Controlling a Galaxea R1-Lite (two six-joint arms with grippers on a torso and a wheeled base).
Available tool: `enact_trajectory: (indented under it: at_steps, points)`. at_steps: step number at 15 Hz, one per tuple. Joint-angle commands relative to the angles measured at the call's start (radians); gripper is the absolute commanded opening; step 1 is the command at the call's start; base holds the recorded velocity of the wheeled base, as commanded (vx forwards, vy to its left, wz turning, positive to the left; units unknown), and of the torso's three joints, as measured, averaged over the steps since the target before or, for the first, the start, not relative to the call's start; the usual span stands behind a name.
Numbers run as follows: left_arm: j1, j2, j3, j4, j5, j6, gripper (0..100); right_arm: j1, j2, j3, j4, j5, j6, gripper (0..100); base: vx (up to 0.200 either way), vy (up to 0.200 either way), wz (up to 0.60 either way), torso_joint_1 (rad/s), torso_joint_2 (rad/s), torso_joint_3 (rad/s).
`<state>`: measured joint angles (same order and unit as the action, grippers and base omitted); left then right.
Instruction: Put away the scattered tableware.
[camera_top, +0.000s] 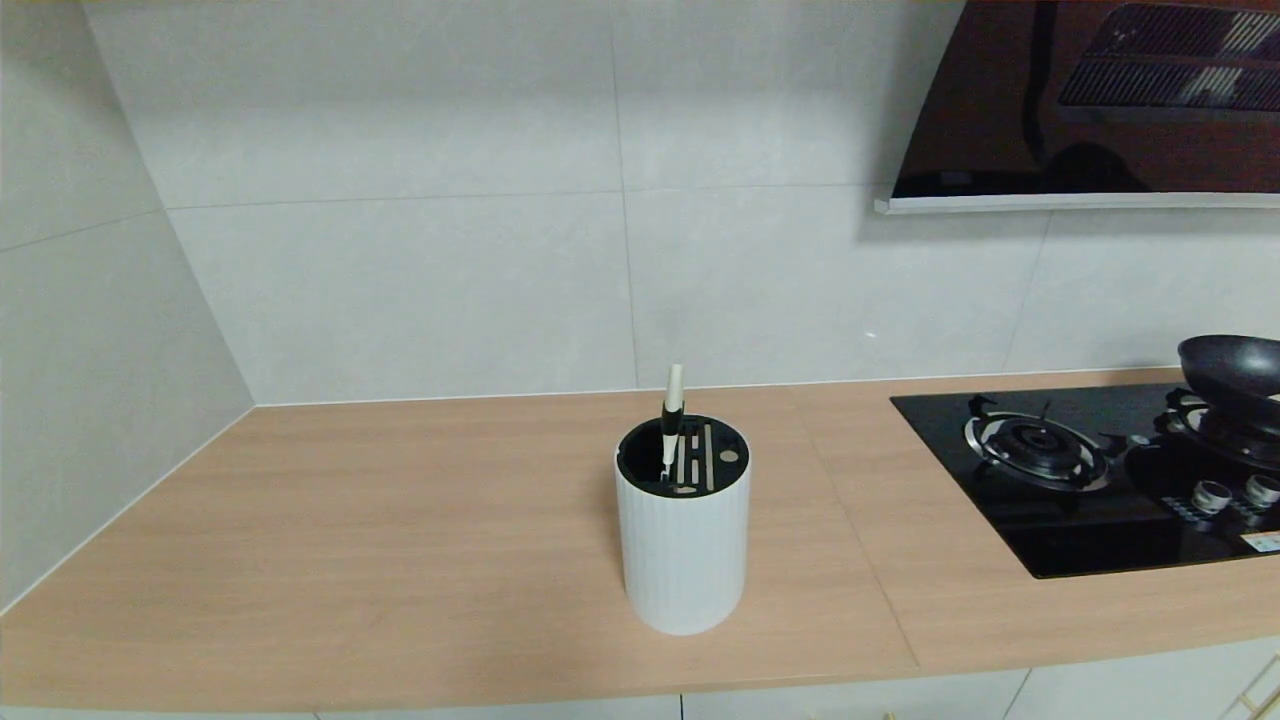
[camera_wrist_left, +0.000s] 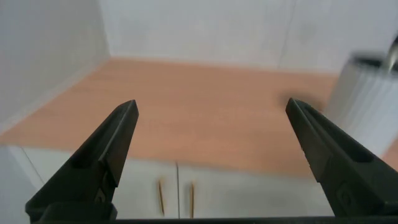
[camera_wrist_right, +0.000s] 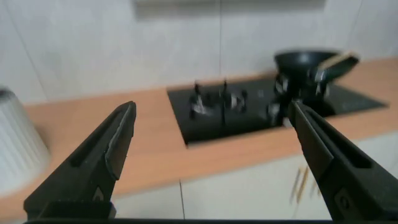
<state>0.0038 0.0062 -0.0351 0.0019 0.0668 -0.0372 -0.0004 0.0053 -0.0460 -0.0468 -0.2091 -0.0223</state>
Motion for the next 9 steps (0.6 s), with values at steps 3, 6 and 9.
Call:
enact_trajectory:
  at_steps: [3,6,9]
  points:
    - [0.001,-0.005,0.035,0.0,-0.084,0.068,100,-0.001,-0.004,0.046,0.035,0.136,0.019,100,0.0,0.0,0.0,0.0,0.0,0.0]
    - [0.001,-0.005,0.035,0.001,-0.084,0.082,100,-0.001,-0.004,0.044,0.047,0.151,-0.019,100,0.0,0.0,0.0,0.0,0.0,0.0]
    - [0.001,-0.005,0.035,0.0,-0.085,0.063,100,-0.001,-0.002,0.046,0.045,0.154,0.005,100,0.0,0.0,0.0,0.0,0.0,0.0]
